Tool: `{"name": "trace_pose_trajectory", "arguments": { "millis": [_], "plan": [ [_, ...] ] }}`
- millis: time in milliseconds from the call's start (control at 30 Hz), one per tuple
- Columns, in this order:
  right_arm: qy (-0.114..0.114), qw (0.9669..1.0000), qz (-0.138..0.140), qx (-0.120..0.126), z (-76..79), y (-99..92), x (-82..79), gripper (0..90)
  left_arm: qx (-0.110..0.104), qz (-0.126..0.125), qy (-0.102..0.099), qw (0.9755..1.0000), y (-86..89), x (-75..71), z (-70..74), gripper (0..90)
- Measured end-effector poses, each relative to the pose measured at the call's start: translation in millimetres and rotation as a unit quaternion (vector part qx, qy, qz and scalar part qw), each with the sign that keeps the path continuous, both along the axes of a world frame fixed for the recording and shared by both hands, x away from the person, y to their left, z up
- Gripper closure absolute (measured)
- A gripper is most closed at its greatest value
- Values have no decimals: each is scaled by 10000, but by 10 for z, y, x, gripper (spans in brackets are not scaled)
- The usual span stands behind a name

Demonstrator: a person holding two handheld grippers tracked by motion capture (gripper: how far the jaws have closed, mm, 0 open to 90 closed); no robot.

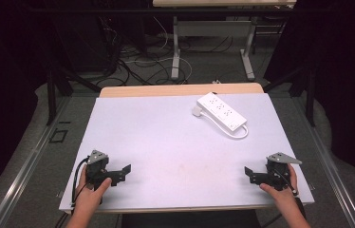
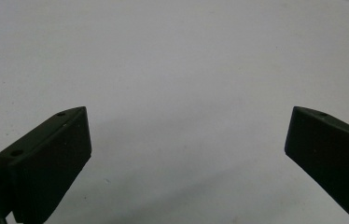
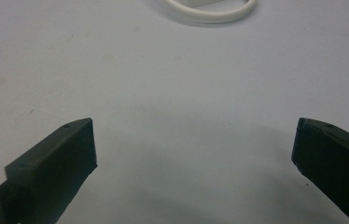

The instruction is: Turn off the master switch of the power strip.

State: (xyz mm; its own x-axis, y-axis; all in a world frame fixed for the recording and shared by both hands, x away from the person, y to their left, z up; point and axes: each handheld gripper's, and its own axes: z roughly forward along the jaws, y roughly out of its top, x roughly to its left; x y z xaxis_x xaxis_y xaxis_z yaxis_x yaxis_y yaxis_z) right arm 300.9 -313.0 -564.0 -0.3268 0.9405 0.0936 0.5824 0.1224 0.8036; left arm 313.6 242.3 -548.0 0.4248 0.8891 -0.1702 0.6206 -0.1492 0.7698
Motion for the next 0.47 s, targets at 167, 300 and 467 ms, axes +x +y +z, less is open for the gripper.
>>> {"name": "trace_pose_trajectory", "arguments": {
  "millis": [167,300,467],
  "plan": [
    [3,10000,-36,22,-9,-3,-15,0,34,-29,24,10000,2,-4,2,4],
    [-4,10000,-31,25,-17,-12,-12,0,23,-42,4,10000,9,-1,0,4],
    [-8,10000,-39,24,-16,-17,-15,0,2,8,-50,10000,1,3,-6,4]
  ]
}}
